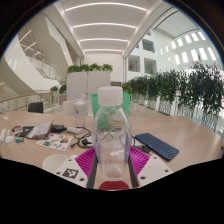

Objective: Pour water

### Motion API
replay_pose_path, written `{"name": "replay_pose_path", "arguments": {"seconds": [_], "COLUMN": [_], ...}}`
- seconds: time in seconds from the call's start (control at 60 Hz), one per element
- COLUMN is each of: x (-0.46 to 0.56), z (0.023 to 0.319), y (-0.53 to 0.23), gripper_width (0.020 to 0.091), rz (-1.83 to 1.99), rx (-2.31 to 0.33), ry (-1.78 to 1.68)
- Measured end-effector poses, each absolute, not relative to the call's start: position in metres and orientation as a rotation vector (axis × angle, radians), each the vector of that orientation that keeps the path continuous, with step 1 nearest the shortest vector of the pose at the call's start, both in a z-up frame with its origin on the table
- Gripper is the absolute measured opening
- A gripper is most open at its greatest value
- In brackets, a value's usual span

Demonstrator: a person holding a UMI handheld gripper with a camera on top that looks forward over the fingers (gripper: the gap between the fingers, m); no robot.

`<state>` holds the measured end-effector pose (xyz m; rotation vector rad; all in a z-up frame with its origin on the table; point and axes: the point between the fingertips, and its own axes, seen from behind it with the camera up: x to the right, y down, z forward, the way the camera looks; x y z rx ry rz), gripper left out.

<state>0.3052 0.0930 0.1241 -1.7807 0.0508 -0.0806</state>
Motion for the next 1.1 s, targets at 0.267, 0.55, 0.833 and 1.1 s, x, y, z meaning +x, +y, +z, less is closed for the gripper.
{"name": "replay_pose_path", "arguments": {"seconds": [0.267,0.55,0.833,1.1], "x": [0.306,0.305,0.293,0.266], "z": [0.067,0.058,0.08,0.107], "y": [0.09,0.088,0.059,-0.032], "gripper_width": [0.0503,0.052,0.0841,0.0841], "rz": [-0.055,-0.053,-0.041,-0.078], "rx": [-1.877,-1.926,-1.99,-2.042], "ry": [0.068,0.109,0.071,0.073]}}
